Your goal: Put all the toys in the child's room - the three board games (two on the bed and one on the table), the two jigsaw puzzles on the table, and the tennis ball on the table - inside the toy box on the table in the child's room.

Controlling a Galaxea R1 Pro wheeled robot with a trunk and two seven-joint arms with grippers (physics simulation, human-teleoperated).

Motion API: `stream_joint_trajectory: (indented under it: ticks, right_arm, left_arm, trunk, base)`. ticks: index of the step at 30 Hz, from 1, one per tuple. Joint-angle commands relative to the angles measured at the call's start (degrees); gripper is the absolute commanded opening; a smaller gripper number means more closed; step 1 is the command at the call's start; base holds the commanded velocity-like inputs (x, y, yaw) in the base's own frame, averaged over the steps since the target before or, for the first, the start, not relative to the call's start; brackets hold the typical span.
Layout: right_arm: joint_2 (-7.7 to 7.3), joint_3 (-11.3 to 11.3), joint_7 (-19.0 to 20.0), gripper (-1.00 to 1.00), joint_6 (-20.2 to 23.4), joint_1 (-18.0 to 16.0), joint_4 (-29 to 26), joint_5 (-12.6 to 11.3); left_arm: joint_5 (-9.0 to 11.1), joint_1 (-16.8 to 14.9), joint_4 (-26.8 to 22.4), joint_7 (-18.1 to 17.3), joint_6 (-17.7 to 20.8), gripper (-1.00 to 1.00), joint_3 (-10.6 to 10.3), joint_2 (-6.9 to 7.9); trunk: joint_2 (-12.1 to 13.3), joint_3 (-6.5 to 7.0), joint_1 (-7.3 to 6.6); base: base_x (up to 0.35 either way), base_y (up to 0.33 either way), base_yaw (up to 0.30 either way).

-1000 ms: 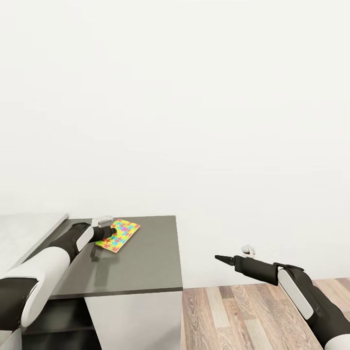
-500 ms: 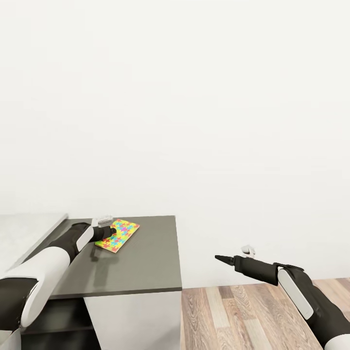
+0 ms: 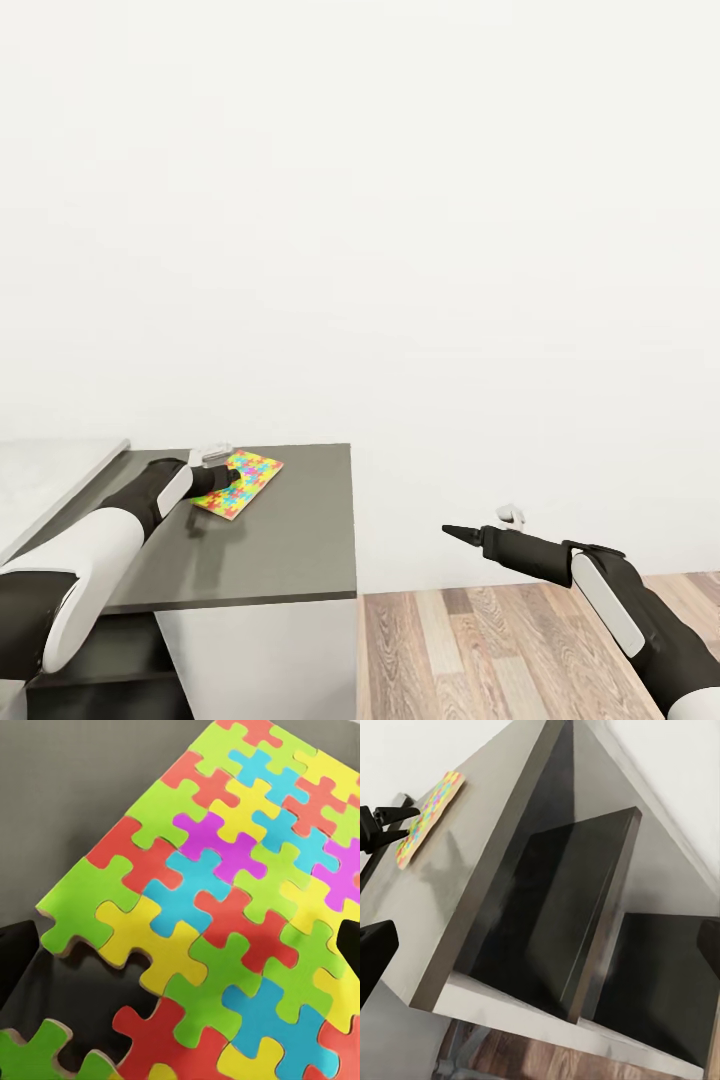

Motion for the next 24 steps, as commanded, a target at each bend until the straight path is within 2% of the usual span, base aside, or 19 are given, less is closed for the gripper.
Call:
stream_joint_trajectory:
  ticks: [1, 24]
  right_arm:
    - [-0.05, 0.1, -0.1, 1.00, 0.3, 0.0, 0.0, -0.4]
    - [-0.05, 0.1, -0.1, 1.00, 0.3, 0.0, 0.0, -0.4]
  left_arm:
    - [0.6, 0.0, 0.1, -0.1, 0.2, 1.00, -0.8, 0.05]
    - [0.7, 0.0, 0.1, -0.2, 0.3, 1.00, -0.8, 0.14]
  trunk:
    - [0.0, -0.08, 0.00]
    - [0.0, -0.08, 0.00]
  base:
    - [0.000, -0.002, 0.000]
    - [0.000, -0.101, 0.000]
